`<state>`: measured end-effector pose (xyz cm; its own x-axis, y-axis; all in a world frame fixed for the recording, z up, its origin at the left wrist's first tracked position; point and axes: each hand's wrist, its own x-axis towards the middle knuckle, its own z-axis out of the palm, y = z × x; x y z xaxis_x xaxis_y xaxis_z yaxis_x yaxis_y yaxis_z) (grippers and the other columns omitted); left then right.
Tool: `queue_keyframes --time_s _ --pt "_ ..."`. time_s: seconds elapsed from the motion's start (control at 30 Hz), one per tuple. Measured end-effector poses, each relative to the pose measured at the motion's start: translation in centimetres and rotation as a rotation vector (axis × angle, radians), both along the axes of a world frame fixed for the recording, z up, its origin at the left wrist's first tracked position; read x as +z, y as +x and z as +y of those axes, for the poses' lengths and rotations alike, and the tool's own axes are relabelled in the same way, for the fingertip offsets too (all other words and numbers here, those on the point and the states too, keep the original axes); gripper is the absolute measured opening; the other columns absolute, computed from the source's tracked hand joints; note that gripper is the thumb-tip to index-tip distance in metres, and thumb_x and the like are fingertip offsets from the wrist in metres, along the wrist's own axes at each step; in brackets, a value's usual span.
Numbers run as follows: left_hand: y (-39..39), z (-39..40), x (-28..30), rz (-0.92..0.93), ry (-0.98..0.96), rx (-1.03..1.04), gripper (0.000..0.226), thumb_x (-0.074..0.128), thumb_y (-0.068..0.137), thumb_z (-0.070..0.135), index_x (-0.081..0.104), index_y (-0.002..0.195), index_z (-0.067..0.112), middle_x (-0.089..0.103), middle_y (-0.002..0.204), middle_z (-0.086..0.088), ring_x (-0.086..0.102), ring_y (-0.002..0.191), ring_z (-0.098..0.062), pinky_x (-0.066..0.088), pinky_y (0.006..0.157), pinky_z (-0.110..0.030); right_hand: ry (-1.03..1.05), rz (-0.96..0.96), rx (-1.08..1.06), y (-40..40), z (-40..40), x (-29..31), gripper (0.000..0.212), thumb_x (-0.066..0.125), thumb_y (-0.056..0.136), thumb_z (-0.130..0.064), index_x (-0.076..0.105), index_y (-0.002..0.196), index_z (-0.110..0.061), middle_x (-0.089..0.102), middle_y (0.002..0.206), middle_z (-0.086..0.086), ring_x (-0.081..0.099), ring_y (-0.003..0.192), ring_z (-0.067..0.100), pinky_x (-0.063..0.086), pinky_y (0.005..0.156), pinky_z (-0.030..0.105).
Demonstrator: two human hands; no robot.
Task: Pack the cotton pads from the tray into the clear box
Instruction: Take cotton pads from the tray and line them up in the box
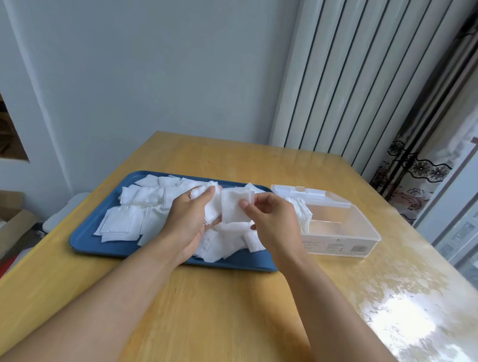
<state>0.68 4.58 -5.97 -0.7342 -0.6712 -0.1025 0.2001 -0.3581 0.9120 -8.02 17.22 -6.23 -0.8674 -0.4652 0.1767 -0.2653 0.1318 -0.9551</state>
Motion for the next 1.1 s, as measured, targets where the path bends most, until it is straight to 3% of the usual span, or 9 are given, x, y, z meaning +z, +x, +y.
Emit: queue_keyframes --time_s 0.1,0.27,0.43,0.6,0.73,0.8,0.87,0.97,1.1 --pt "0.1 -0.4 0.1 -0.002 0.091 0.008 0.029 0.05 0.107 0.022 0.069 0.116 0.001 0.074 0.111 -0.018 0.072 0.098 -0.025 0.063 0.076 -0.034 -0.036 0.01 0.031 -0.1 0.2 0.3 0.003 0.07 0.095 -0.024 0.072 0.095 -0.021 0.074 0.086 -0.004 0.062 0.072 0.008 0.055 0.065 0.031" --pt "0.2 0.3 0.3 -0.018 0.097 -0.136 0.053 0.043 0.107 0.042 0.069 0.12 -0.002 0.075 0.113 -0.02 0.073 0.105 -0.028 0.056 0.092 -0.036 -0.041 -0.043 0.218 0.7 -0.1 0.5 0.005 0.071 0.095 -0.02 0.072 0.098 -0.017 0.071 0.085 0.003 0.059 0.071 0.009 0.047 0.058 0.029" --pt "0.3 0.6 0.5 0.078 0.115 -0.345 0.069 0.039 0.105 0.053 0.062 0.129 -0.007 0.069 0.126 -0.023 0.066 0.121 -0.032 0.048 0.107 -0.041 -0.054 -0.048 0.142 0.5 -0.2 0.1 0.005 0.075 0.092 -0.021 0.07 0.094 -0.021 0.071 0.084 -0.002 0.061 0.065 0.001 0.043 0.052 0.023" --pt "0.7 1.0 0.2 0.029 -0.158 -0.425 0.032 0.052 0.104 0.012 0.063 0.13 -0.001 0.07 0.126 -0.018 0.065 0.123 -0.031 0.049 0.109 -0.041 -0.081 -0.075 0.096 0.5 0.0 0.3 0.014 0.074 0.092 -0.022 0.067 0.102 -0.016 0.069 0.082 -0.001 0.062 0.057 0.0 0.038 0.048 0.011" --pt "0.8 0.8 0.1 -0.045 -0.169 -0.362 0.064 0.049 0.103 -0.003 0.028 0.159 0.017 0.069 0.131 -0.004 0.068 0.119 -0.021 0.051 0.105 -0.038 0.039 0.028 0.021 0.1 0.3 0.4 0.027 0.072 0.091 -0.042 0.066 0.113 -0.028 0.064 0.09 -0.011 0.059 0.076 0.002 0.041 0.069 0.018" --pt "0.8 0.7 0.3 -0.069 -0.168 -0.363 0.073 0.049 0.103 -0.002 0.015 0.163 0.021 0.068 0.133 -0.001 0.068 0.119 -0.02 0.049 0.107 -0.04 0.114 0.105 0.05 -0.1 0.5 0.6 0.033 0.068 0.091 -0.05 0.068 0.117 -0.029 0.063 0.098 -0.013 0.056 0.079 -0.001 0.039 0.073 0.019" --pt "1.0 0.7 0.4 -0.08 -0.17 -0.394 0.075 0.049 0.103 -0.001 0.012 0.163 0.024 0.069 0.132 -0.003 0.067 0.12 -0.022 0.048 0.108 -0.04 0.167 0.127 0.112 -0.2 0.7 0.7 0.032 0.069 0.09 -0.052 0.071 0.109 -0.026 0.065 0.096 -0.016 0.054 0.071 -0.005 0.038 0.067 0.014" --pt "1.1 0.6 0.6 -0.089 -0.208 -0.41 0.078 0.054 0.102 0.0 0.011 0.163 0.023 0.072 0.125 -0.002 0.07 0.116 -0.022 0.055 0.099 -0.037 0.136 0.077 0.126 -0.1 0.9 0.9 0.028 0.073 0.089 -0.044 0.071 0.087 -0.017 0.063 0.063 -0.019 0.054 0.054 -0.005 0.036 0.054 0.009" --pt "1.0 0.2 0.3 -0.09 -0.326 -0.323 0.076 0.063 0.095 -0.004 0.027 0.159 0.02 0.078 0.106 -0.013 0.075 0.101 -0.025 0.062 0.087 -0.038 0.035 0.009 0.079 -0.3 1.0 1.0 0.025 0.075 0.089 -0.043 0.069 0.082 -0.019 0.07 0.078 -0.009 0.063 0.074 0.003 0.048 0.07 0.021"
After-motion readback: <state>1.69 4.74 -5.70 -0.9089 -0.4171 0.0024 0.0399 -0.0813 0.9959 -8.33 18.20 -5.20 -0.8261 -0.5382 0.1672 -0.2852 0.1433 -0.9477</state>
